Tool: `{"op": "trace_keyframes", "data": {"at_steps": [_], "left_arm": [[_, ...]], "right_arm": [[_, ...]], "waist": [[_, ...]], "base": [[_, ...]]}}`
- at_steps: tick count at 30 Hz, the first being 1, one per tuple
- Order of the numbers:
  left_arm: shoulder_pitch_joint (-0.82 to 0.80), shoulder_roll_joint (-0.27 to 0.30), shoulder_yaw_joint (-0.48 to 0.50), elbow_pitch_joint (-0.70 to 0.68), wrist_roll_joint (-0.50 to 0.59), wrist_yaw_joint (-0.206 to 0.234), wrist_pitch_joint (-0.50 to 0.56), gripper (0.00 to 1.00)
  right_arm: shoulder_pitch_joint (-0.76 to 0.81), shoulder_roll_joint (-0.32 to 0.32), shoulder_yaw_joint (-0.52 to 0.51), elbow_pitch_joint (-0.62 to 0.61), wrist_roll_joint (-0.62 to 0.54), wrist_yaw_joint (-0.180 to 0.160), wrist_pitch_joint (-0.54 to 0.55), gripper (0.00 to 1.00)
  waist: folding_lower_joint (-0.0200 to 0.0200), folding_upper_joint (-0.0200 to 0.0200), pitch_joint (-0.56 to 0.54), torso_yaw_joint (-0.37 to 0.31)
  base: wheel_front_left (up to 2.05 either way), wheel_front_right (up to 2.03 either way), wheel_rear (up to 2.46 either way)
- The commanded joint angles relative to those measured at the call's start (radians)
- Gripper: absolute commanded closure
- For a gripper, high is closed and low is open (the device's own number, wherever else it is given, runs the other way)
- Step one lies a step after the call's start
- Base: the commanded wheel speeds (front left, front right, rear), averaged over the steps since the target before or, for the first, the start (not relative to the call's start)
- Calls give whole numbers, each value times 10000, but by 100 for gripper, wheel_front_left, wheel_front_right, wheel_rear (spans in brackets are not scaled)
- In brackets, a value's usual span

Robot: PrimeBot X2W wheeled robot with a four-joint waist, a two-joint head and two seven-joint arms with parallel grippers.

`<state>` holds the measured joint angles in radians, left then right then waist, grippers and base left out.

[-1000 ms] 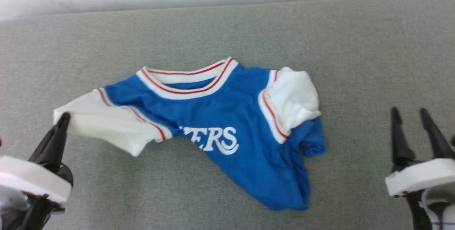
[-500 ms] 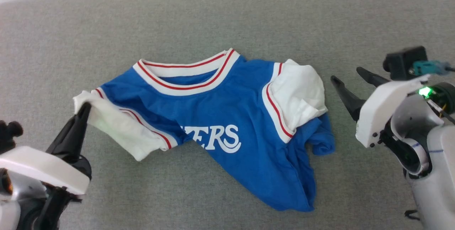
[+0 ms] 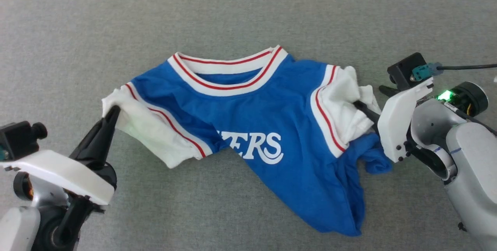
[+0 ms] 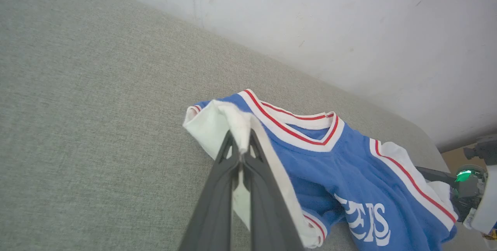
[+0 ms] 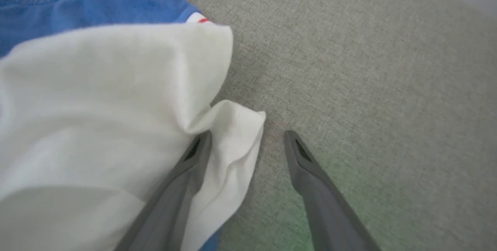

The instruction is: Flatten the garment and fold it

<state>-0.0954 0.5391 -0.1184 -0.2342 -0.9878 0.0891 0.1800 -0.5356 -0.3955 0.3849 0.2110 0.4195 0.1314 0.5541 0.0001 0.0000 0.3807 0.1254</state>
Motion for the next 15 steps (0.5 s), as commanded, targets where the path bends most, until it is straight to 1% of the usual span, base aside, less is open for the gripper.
{"op": "trace_keyframes", "data": {"at_steps": [1, 5, 6, 7, 8, 10, 12, 15], "left_arm": [[-212, -50, -75, 58, 95, -63, 28, 100], [-295, -83, -198, 92, 142, -47, 75, 100], [-302, -86, -216, 94, 154, -37, 81, 100], [-303, -86, -226, 91, 163, -23, 85, 100], [-297, -85, -233, 87, 171, -9, 88, 100], [-277, -82, -239, 79, 178, 24, 99, 100], [-245, -76, -232, 69, 186, 68, 103, 100], [-178, -70, -213, 41, 244, 121, 40, 100]], "right_arm": [[-232, -88, 224, 267, 46, -7, -138, 0], [-381, -94, 554, 767, 236, -7, -186, 0], [-382, -68, 600, 883, 335, -7, -80, 52], [-392, -47, 622, 960, 416, -7, 13, 71], [-395, -48, 656, 1032, 472, -7, 136, 100], [-388, -115, 744, 1089, 556, -7, 388, 100], [-403, -155, 665, 1091, 488, -7, 360, 100], [-416, -85, 350, 1050, 365, -7, -11, 100]], "waist": [[-1, 0, 91, 148], [-1, 0, 139, 241], [-1, 0, 141, 254], [-1, 0, 145, 259], [-1, 0, 140, 261], [-1, 0, 112, 262], [-1, 0, 49, 241], [-1, 0, -129, 175]], "base": [[0, 0, 0], [0, 0, 0], [0, 0, 0], [0, 0, 0], [0, 0, 0], [0, 0, 0], [0, 0, 0], [0, 0, 0]]}}
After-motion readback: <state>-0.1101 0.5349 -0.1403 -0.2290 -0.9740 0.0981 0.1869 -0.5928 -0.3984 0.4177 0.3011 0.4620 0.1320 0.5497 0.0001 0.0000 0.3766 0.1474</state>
